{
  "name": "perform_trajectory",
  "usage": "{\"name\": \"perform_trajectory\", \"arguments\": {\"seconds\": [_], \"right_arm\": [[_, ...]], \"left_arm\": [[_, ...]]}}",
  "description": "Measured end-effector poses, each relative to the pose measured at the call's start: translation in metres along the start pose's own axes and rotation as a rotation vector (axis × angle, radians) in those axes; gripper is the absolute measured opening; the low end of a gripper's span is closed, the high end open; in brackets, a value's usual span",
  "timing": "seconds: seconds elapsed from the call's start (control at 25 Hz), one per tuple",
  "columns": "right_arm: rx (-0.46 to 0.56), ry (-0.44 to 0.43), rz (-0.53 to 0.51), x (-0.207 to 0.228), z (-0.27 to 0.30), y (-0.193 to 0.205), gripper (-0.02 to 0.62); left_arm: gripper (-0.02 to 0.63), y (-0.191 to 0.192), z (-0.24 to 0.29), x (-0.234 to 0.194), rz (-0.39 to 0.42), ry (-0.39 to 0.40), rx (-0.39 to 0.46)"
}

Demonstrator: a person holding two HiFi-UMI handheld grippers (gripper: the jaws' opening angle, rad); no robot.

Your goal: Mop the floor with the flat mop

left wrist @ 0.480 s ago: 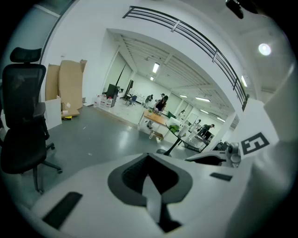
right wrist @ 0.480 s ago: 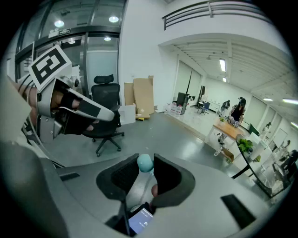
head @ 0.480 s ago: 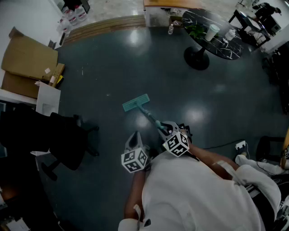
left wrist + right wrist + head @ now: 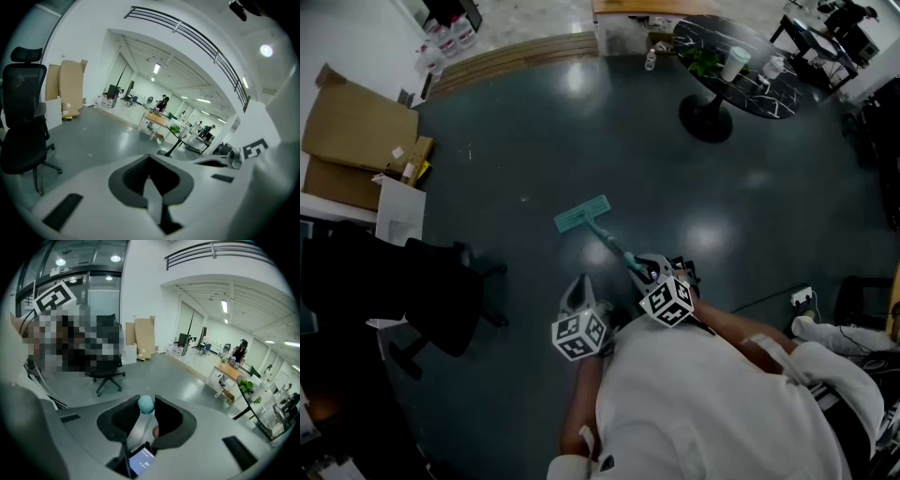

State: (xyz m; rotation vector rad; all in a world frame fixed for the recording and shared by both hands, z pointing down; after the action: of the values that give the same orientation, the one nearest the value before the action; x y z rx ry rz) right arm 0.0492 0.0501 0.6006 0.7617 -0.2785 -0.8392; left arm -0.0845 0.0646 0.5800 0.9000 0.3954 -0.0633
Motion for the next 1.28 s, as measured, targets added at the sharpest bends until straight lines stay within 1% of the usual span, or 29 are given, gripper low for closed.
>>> {"name": "perform_trajectory", "arguments": {"seconds": [0.28,0.44,0.56,0.64,0.72,0.84,1.08,1.2,1.28], "right_arm": [[-0.019,0.046,0.015,0.004,-0.007,0.016,0.100],[0.007,0.063,0.026,0.005,-0.001,0.019,0.100],[-0.007,0.061,0.005,0.005,0.018,0.026,0.100],[-0.029,0.050,-0.018,0.008,0.038,0.033,0.100],[-0.027,0.043,-0.048,0.013,0.062,0.032,0.101],[-0.001,0.043,-0.096,0.027,0.108,0.014,0.101],[-0.005,0.059,-0.093,0.072,0.208,-0.043,0.103],[-0.023,0.059,-0.132,0.082,0.241,-0.064,0.103],[-0.019,0.050,-0.151,0.085,0.251,-0.073,0.103]], "left_arm": [[0.005,0.006,-0.003,-0.001,-0.005,-0.001,-0.012],[0.005,0.006,-0.003,-0.007,-0.017,-0.020,-0.014],[0.005,0.007,-0.003,-0.011,-0.036,-0.036,-0.020],[0.005,0.008,-0.003,-0.011,-0.042,-0.045,-0.023],[0.005,0.010,-0.005,-0.012,-0.047,-0.053,-0.028],[0.005,0.014,-0.011,-0.016,-0.057,-0.072,-0.037],[0.005,0.011,-0.011,-0.026,-0.067,-0.115,-0.031],[0.005,0.010,-0.011,-0.030,-0.072,-0.136,-0.027],[0.005,0.010,-0.013,-0.034,-0.079,-0.152,-0.021]]}}
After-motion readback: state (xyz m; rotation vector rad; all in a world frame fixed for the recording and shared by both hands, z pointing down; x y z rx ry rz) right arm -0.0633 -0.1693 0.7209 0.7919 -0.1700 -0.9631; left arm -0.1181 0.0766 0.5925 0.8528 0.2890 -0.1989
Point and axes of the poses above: the fingertips, and each gripper's own axes: z forward along the fingers, x to its right, y out of its underside, the point moved 2 cm from there along -z, backward along the fingers, and after that the axes turned 4 degrees about z, right-handed, at the moved point
